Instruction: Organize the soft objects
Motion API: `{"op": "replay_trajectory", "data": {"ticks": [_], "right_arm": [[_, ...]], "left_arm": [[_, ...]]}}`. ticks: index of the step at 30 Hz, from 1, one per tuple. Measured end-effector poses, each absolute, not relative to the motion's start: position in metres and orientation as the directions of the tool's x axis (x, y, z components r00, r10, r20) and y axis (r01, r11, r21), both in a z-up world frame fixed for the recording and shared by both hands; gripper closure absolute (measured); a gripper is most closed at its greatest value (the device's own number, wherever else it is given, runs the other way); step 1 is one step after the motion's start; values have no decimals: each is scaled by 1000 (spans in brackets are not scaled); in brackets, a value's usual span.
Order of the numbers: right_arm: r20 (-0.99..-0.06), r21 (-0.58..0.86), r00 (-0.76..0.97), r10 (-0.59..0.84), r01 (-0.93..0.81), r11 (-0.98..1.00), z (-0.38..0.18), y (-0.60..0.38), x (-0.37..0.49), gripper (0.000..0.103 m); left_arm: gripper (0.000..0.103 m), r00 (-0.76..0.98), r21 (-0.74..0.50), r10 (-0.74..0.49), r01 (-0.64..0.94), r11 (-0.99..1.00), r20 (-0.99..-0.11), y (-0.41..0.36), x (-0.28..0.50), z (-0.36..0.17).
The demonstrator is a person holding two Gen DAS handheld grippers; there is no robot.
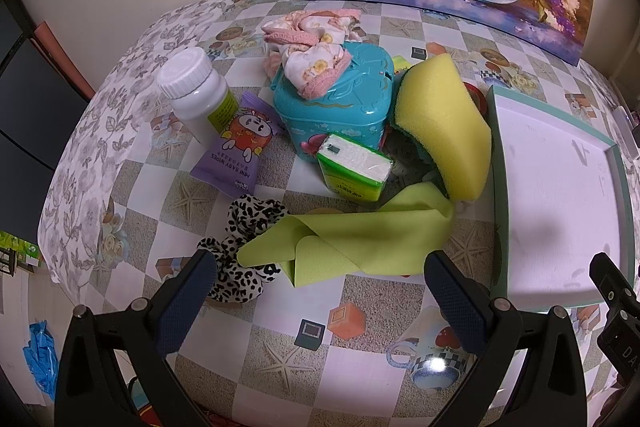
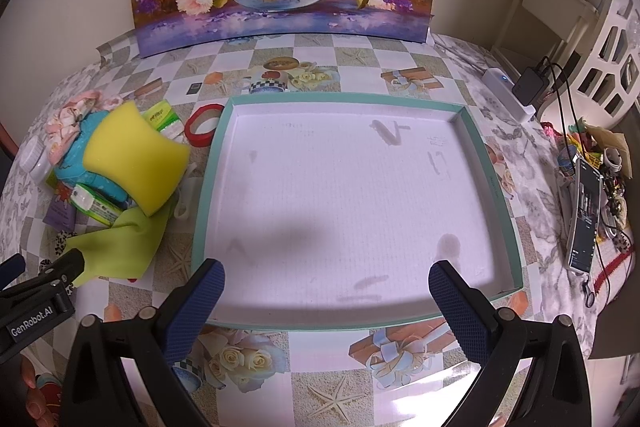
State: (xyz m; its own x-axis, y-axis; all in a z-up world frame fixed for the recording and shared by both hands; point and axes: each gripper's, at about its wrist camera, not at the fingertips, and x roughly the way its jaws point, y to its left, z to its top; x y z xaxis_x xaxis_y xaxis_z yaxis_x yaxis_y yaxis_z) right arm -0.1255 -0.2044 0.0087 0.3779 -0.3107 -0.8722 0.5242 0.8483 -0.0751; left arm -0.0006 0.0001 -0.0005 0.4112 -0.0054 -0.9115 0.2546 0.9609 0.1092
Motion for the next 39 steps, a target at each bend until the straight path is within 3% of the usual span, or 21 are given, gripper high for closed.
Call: {"op": "replay_trajectory", "data": {"ticks": [22, 28, 33, 39], "right_arm": [[-873, -69, 383, -303, 518, 853, 6, -203, -127, 0], [-857, -47, 450, -252, 419, 907, 11, -179, -113, 0], [-865, 2, 476, -159, 320, 948, 6, -150, -92, 0], [-875, 16, 474, -97, 229, 973, -7, -118, -69, 0]], "left_arm": [[0, 411, 68, -42, 249, 966, -910, 9, -3, 5], [0, 417, -59, -114, 142, 988, -902, 56, 11, 1], [0, 412, -40, -67, 74, 996, -909, 95, 19, -9], [0, 372, -115, -116, 25, 993, -921, 129, 28, -28]]}}
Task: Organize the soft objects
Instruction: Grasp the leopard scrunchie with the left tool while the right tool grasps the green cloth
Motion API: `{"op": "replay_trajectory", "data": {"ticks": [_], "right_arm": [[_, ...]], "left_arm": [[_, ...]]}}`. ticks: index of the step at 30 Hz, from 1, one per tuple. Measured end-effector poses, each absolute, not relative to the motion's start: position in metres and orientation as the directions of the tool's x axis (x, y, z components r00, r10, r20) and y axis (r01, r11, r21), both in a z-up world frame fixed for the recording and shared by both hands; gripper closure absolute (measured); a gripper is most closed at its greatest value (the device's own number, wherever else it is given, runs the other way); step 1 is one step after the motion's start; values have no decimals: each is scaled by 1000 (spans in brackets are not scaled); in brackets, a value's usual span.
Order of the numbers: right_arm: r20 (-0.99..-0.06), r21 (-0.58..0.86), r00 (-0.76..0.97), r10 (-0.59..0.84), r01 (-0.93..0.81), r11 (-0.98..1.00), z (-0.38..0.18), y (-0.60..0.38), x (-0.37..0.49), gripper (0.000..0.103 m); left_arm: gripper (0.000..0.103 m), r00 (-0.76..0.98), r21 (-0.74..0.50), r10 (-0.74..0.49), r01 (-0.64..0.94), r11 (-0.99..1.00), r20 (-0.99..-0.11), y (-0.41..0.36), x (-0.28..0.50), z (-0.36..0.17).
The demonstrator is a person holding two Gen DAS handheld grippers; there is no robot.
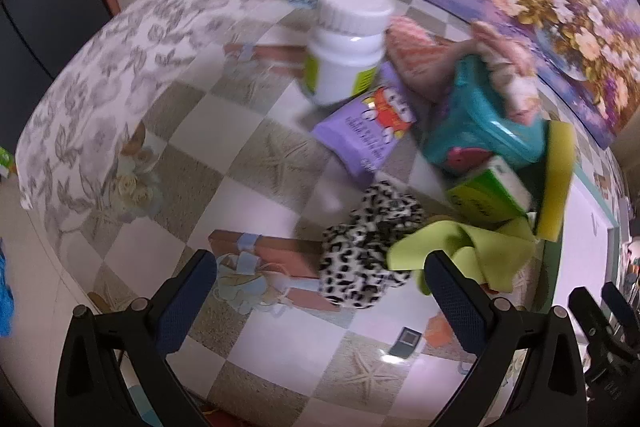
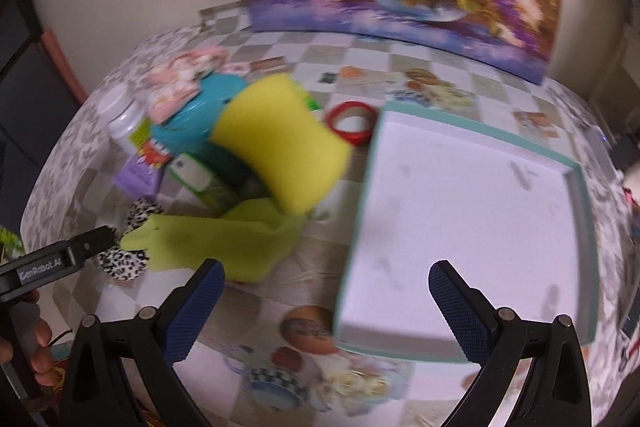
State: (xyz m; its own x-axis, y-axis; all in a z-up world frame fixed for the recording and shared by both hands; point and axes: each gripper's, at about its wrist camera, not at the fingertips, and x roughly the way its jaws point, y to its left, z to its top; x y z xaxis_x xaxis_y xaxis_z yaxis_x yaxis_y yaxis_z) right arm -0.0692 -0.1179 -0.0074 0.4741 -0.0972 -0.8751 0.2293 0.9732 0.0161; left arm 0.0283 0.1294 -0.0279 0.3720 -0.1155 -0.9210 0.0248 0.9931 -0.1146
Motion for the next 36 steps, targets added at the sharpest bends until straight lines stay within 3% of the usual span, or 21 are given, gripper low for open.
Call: {"op": "replay_trajectory", "data": {"ticks": [15, 24, 29, 36], "right_arm": [[-907, -3, 418, -45, 101, 995, -50, -73, -38, 2], [-922, 56, 387, 27, 65, 996, -64, -67, -28, 25], [-925, 68, 375, 53, 27, 997, -68, -58, -28, 57], [-909, 108, 406, 91, 19, 994, -60, -60, -30, 74]], "left_arm": [[0, 323, -172, -179, 48, 984, -929, 129, 36, -44], [0, 339, -203, -200, 25, 979, -920, 138, 41, -47], [1, 342, -205, -196, 9, 979, -919, 142, 43, -49], [1, 332, -211, -193, -19, 977, -923, 148, 45, -54]]}}
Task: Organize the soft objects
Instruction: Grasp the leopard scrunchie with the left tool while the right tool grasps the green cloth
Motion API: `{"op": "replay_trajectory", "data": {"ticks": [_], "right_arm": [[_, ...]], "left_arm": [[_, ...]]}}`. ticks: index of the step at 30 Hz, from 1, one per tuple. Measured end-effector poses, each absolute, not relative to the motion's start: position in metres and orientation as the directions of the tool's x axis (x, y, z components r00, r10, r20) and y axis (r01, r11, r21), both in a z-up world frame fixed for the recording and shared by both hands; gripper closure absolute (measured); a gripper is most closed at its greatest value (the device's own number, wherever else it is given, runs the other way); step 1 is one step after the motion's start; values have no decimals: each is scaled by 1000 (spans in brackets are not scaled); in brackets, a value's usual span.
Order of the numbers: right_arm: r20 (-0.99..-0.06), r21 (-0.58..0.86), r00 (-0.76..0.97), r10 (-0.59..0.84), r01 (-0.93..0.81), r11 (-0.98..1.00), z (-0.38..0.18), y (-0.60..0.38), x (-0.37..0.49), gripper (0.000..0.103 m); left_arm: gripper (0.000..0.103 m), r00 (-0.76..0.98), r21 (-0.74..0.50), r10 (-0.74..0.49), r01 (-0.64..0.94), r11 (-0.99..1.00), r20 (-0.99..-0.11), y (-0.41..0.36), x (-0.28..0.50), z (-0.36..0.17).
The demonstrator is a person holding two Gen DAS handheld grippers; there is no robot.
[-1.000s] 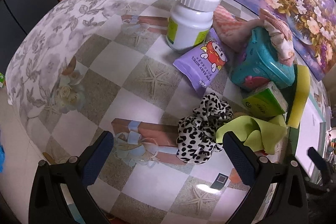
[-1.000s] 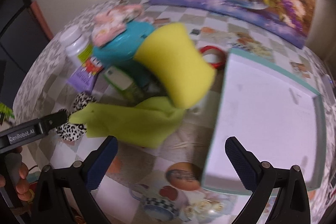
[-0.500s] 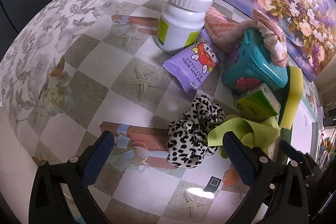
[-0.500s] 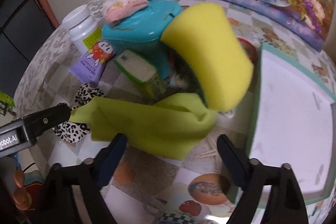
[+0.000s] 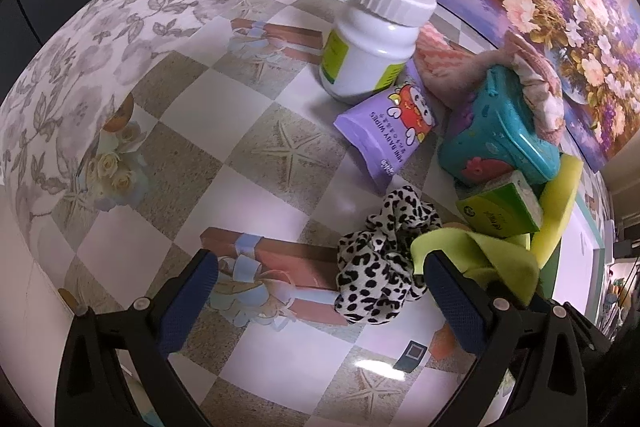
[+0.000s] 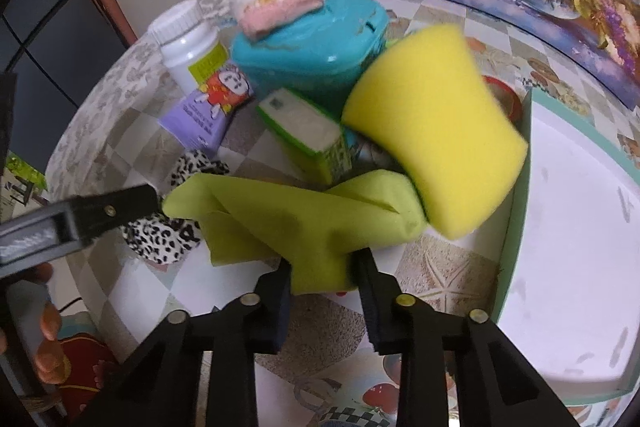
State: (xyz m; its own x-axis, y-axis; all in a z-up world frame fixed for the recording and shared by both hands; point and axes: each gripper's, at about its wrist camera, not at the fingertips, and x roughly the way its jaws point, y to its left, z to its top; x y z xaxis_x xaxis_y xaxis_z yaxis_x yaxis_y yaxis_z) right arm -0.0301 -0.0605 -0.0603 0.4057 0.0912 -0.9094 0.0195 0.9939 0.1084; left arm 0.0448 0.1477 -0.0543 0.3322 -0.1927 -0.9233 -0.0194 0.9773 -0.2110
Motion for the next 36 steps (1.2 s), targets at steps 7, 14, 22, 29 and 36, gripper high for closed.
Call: {"op": "replay_trajectory", "data": {"ticks": [7, 14, 22, 29, 36], "right_arm": [[-889, 156, 440, 124, 37, 987, -46, -67, -29, 91], [-864, 204, 478, 159, 44, 978, -32, -83, -41, 96], [-848, 223, 501, 172, 42, 974, -24, -88, -43, 98], [-837, 229, 519, 174, 44, 972, -19, -90, -47, 98], [-820, 241, 543, 182, 39, 970, -9, -92, -52, 98]], "left_arm": [[1, 329, -216, -194, -29, 976, -924, 151, 42, -56], [1, 326, -205, -185, -30, 978, -927, 150, 39, -58], [20, 304, -210, -196, -14, 978, -932, 138, 36, -65], [66, 279, -276, -272, 26, 961, -921, 125, 33, -73], [81, 292, -284, -278, 23, 958, -915, 115, 29, -74]]}}
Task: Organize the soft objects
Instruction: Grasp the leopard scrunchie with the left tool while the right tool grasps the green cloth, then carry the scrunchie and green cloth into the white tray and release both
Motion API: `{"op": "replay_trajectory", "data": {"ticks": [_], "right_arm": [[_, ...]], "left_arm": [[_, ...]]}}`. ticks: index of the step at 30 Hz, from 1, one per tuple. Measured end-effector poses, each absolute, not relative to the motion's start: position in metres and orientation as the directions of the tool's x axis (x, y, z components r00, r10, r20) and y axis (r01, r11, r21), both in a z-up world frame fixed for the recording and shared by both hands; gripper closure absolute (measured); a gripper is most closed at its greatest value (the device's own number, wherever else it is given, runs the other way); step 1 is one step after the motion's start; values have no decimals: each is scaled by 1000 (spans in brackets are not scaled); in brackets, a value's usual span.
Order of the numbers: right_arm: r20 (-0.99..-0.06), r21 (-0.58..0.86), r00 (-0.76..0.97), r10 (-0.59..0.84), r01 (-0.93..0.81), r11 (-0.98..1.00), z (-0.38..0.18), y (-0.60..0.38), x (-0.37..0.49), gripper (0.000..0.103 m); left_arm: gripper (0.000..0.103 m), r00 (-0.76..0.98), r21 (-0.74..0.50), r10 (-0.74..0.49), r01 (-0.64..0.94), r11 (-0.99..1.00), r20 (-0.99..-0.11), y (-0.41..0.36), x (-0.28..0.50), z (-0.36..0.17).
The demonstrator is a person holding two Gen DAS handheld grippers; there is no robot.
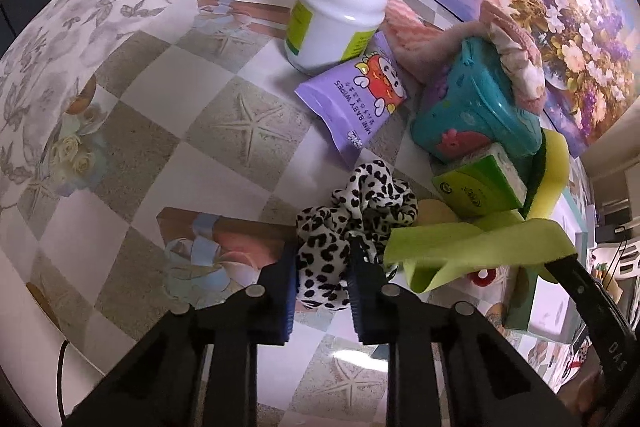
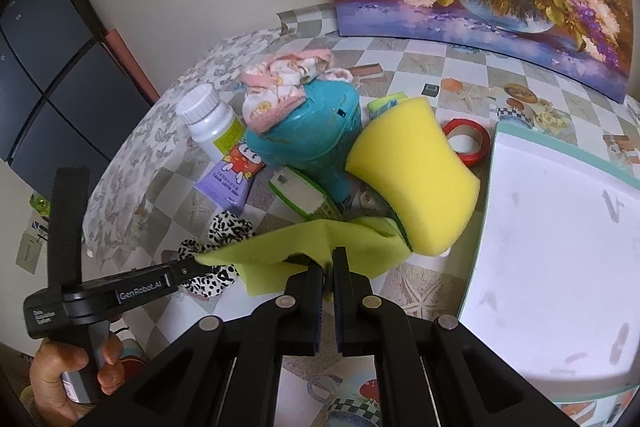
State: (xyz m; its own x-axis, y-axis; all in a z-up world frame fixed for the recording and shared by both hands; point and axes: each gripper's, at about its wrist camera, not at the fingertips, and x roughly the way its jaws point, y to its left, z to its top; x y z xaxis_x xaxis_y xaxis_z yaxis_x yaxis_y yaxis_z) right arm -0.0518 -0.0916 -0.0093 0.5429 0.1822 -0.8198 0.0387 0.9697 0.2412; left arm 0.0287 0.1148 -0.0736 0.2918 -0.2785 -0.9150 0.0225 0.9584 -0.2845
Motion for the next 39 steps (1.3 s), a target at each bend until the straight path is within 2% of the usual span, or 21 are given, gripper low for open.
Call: {"op": "replay_trajectory", "data": {"ticks": [12, 23, 30, 39], "right_arm": [[-759, 298, 614, 218, 30, 954, 18, -101, -66, 99], [-667, 381, 695, 268, 9, 925, 48, -114, -87, 99], [-570, 452, 759, 316, -32, 892, 70, -125, -104, 99], [-453, 508, 842, 292, -26, 861, 95, -152, -127, 99]], "left_arm": [[84, 363, -227, -215, 10, 974, -906, 106, 13, -48], [84, 436, -229, -228, 51, 972, -871, 111, -25, 12], [84, 471, -247, -252, 74, 966, -845, 101, -21, 42], [84, 498, -239, -287, 161, 958, -818, 61, -24, 76]]}}
